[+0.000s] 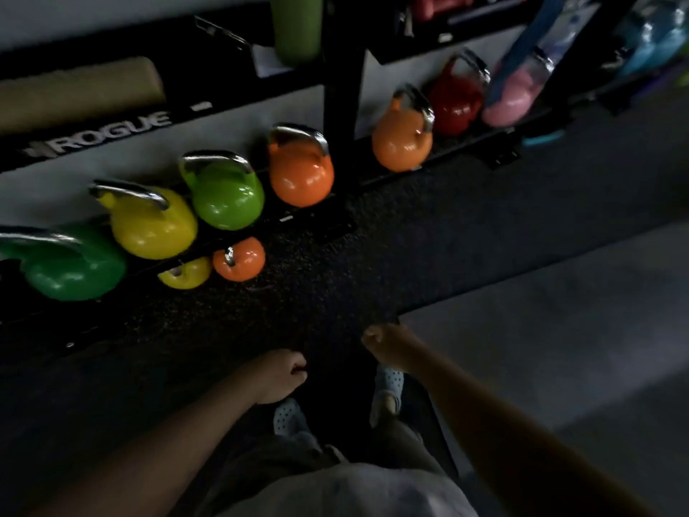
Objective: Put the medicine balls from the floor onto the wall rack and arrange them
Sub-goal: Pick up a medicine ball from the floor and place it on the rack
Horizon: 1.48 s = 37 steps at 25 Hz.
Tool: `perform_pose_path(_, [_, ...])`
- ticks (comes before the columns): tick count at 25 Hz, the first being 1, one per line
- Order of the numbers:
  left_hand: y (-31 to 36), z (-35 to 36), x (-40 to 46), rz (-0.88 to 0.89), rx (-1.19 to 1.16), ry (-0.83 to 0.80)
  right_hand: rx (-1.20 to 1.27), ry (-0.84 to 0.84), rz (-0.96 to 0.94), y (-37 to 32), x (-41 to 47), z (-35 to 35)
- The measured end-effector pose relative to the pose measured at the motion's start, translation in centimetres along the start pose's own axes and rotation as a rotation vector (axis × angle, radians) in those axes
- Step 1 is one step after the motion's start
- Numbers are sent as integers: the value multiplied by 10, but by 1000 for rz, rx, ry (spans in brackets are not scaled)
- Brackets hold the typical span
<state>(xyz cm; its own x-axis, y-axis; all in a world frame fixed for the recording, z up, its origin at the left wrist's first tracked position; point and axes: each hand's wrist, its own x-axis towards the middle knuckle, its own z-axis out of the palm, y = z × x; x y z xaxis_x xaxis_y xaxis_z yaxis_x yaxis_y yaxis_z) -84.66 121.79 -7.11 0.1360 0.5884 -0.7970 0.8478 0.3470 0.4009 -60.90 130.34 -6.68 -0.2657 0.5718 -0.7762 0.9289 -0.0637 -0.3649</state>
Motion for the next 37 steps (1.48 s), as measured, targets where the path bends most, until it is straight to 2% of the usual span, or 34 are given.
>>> perform_pose_path(4, [6,20,11,108,118,-100,210,68,150,49,-36,51])
perform_pose_path(10, [63,73,22,302,393,-289,484,235,344,134,-107,117])
perform_pose_path(14, [108,109,29,314,497,-389,707,393,486,175,-165,183])
perform_pose_path(22, [133,200,16,331,676,-474,889,406,604,229,-238,308])
perform_pose_path(26, [133,231,23,288,646,-493,986,392,652,246,-233,339])
perform_pose_path(30, [128,264,54,143,525,-510,1103,353,741,276,-201,359])
perform_pose_path(34, [120,319,124,-25,399,-427,1205,348,824,326,-135,398])
perform_pose_path(37, [97,386,200,-114,317,-362,1313,329,858,373,-62,443])
